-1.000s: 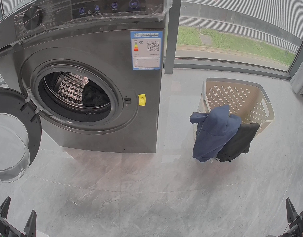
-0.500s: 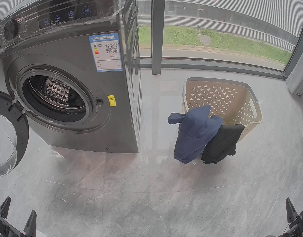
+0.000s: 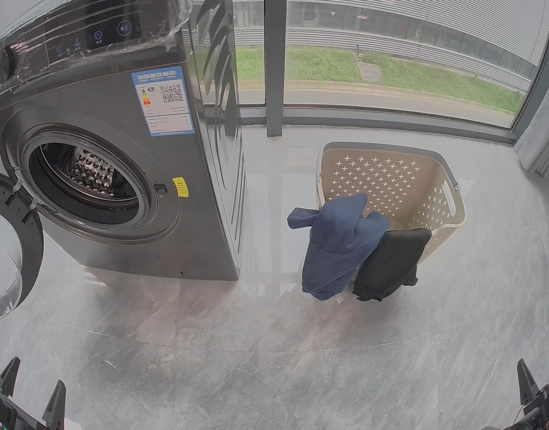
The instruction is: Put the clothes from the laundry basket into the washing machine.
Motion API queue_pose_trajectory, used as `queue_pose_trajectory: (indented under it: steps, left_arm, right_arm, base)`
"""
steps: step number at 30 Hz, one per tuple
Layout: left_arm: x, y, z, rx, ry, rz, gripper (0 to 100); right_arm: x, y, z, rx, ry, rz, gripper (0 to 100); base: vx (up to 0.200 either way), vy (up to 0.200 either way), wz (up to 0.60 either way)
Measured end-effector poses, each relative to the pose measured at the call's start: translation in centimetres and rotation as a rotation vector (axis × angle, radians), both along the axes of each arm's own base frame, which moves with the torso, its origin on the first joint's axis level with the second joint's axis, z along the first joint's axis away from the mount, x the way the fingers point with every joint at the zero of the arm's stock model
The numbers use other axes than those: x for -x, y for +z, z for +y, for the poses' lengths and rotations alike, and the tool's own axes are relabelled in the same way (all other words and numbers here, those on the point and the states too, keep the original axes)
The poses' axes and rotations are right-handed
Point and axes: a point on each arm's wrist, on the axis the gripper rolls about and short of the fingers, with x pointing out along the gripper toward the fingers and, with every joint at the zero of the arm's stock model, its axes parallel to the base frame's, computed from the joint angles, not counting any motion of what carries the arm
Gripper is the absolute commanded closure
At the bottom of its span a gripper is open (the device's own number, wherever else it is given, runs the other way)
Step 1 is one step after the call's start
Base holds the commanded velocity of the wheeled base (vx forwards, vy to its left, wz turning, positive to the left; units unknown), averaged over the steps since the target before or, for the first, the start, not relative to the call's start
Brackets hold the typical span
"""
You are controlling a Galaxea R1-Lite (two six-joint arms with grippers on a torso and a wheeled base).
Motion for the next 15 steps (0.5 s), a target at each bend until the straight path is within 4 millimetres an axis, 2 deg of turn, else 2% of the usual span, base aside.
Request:
queue_pose_trajectory:
  steps: [4, 15]
  left_arm:
    - [0.00, 0.01, 0.00, 0.001, 0.000, 0.000, 0]
    - [-0.01, 0.00, -0.01, -0.017, -0.004, 0.001, 0]
  right_arm:
    - [0.00, 0.00, 0.00, 0.000, 0.000, 0.000, 0]
    - [0.00, 0.00, 0.00, 0.000, 0.000, 0.001, 0]
  base:
    - [0.000, -0.200, 0.00]
    - [0.000, 0.000, 0.00]
